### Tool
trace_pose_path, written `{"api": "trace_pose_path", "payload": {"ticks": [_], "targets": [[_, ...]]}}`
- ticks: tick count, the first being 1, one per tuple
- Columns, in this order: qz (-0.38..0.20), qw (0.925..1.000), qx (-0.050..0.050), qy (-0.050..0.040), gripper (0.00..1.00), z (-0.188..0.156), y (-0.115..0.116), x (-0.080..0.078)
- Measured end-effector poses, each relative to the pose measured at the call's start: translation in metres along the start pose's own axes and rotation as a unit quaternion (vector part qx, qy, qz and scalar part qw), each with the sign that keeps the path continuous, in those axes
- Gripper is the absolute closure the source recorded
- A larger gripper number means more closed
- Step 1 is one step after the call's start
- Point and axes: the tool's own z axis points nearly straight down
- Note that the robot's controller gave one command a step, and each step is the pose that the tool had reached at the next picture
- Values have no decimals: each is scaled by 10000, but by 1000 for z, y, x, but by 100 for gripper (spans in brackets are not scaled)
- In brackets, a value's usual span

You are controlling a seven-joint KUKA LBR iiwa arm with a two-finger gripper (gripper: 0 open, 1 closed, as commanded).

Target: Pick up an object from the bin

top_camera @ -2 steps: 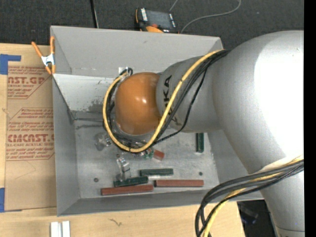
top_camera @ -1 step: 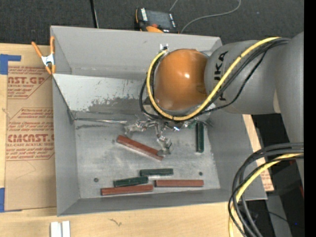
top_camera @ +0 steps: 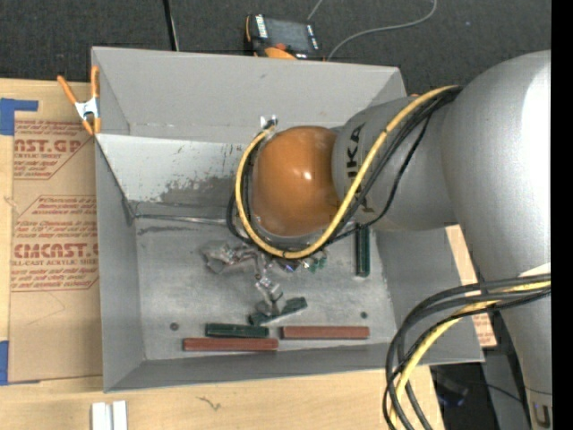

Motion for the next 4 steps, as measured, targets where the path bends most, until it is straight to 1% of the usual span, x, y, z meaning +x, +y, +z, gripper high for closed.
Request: {"api": "trace_pose_path", "payload": {"ticks": [1,2,3,4], "targets": [[238,9997,19,1,0,-63,-17,50],[-222,9998,13,-23,0,-90,-8,-6],[-596,9982,-16,14,0,5,-8,-30],[-581,9983,0,-6,100,-1,-10,-31]]}}
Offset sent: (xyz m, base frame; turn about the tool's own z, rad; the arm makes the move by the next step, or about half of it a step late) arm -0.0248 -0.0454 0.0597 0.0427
